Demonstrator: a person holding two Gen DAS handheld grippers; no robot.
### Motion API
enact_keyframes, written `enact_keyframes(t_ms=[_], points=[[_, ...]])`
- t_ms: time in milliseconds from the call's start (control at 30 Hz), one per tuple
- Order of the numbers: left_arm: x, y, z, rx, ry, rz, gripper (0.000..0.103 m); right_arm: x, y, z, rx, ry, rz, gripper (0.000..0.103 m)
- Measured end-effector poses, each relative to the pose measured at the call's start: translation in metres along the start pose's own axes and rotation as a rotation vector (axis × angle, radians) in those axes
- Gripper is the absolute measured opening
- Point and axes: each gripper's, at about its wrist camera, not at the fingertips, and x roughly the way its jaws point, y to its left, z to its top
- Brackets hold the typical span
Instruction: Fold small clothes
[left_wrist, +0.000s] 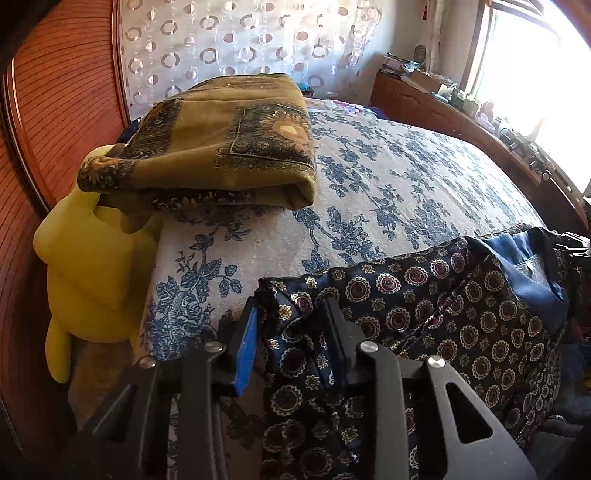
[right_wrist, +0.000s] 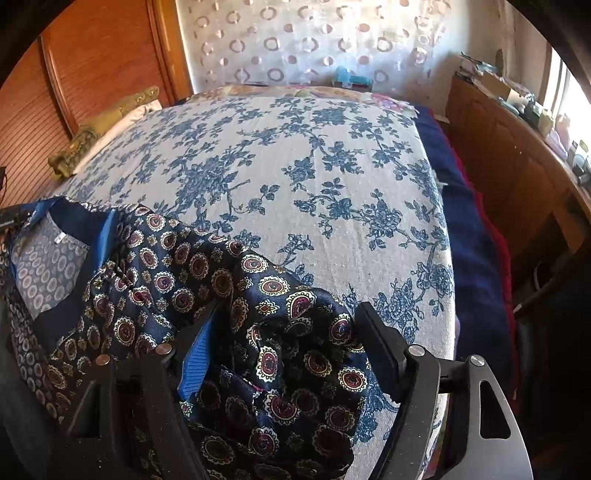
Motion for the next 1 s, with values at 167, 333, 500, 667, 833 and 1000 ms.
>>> enact_keyframes(t_ms=[167, 333, 500, 667, 833, 1000], points=[[0.000, 0.002, 0.003, -0.016, 0.002, -0.036, 0.009, 0.000, 0.004, 0.002, -0.020, 0.000, 0.014, 0.037], [-0.011, -0.001, 0.003, -0.043, -0.039, -0.066, 0.000, -0.008, 0.015, 0.006, -0.048, 0.016, 0.044, 0.007], [-0.066, -0.015, 0.014, -0.049, -0.207, -0.094, 0.000, -0.059, 0.018, 0.020, -0.043, -0.123, 0.039, 0.006], [-0.119, -0.030, 0.049, -0.016, -0.362, -0.084, 0.000, -0.126, 0.029, 0.052, -0.112, -0.271, 0.027, 0.005], [-0.144, -0.023, 0.119, -0.019, -0.476, -0.059, 0.000, -0.171, 0.035, 0.114, -0.196, -0.367, -0.037, 0.005], [-0.123, -0.014, 0.188, -0.025, -0.510, 0.068, 0.001, -0.156, 0.027, 0.188, -0.213, -0.368, -0.125, 0.005]])
